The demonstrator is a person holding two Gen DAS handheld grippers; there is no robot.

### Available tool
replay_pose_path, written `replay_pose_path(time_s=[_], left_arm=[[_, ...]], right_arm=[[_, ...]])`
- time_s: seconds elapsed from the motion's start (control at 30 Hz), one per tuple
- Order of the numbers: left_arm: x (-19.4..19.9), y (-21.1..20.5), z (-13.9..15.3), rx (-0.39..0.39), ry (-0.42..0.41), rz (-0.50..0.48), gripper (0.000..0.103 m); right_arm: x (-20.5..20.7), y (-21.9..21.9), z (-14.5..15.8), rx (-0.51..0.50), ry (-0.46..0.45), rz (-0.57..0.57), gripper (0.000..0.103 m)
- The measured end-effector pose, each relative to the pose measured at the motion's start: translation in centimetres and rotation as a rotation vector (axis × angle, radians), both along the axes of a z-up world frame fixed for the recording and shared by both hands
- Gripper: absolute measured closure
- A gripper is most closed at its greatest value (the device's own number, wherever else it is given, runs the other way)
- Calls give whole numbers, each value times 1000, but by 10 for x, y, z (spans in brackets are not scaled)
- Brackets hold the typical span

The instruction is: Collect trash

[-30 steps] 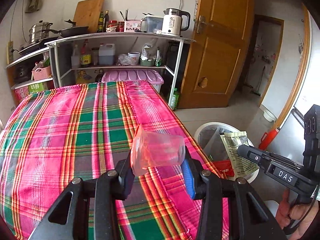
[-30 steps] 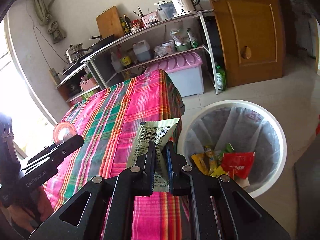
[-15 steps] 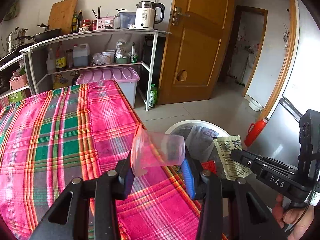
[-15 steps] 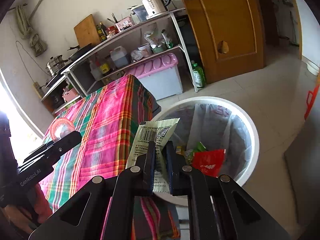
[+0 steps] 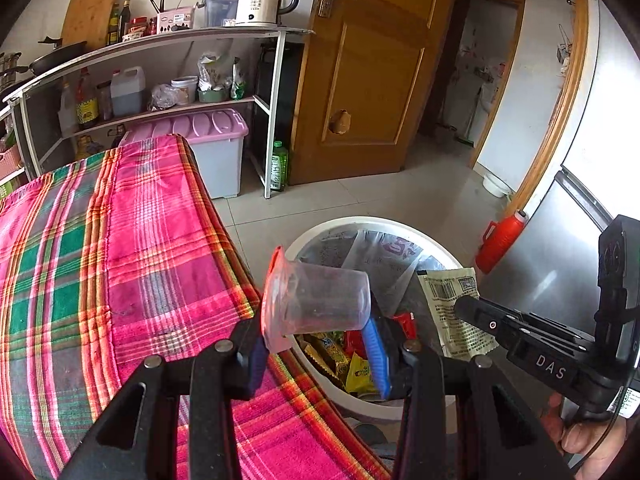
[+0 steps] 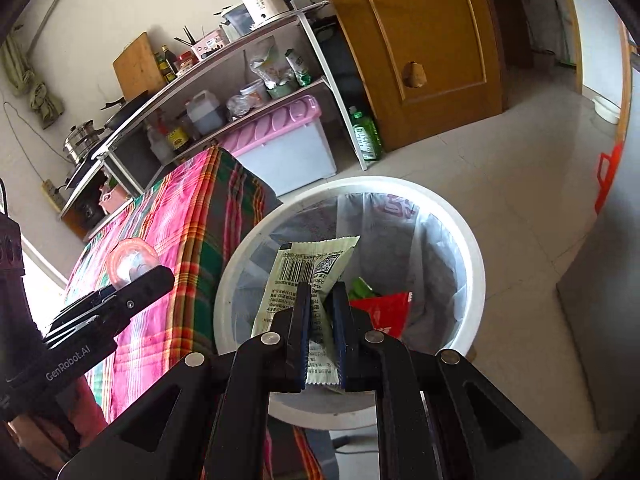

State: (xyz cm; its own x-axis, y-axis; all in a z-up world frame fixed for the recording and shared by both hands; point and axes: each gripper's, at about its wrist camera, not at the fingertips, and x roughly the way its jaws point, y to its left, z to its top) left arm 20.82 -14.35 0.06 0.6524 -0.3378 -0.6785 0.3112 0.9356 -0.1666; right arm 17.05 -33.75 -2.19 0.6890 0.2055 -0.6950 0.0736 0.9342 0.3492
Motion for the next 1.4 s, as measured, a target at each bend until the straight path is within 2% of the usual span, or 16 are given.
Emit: replay_pose_path(time_s=[0.4, 0.47, 0.6, 0.97, 1.4], left_arm=[[20, -25, -13, 22, 47, -32, 58], [21, -26, -15, 19, 57, -33, 54], [22, -26, -15, 12, 58, -30, 53], [5, -13, -3, -11, 26, -18, 52], [-47, 19, 24, -29, -70, 20, 48]], right_arm=[[13, -16, -20, 19, 68, -43, 91], [13, -17, -21, 20, 73, -48, 87], [9, -17, -19, 13, 69, -51, 81], [-7, -5, 2, -19, 17, -32, 79], [-49, 34, 37, -89, -85, 32, 78]])
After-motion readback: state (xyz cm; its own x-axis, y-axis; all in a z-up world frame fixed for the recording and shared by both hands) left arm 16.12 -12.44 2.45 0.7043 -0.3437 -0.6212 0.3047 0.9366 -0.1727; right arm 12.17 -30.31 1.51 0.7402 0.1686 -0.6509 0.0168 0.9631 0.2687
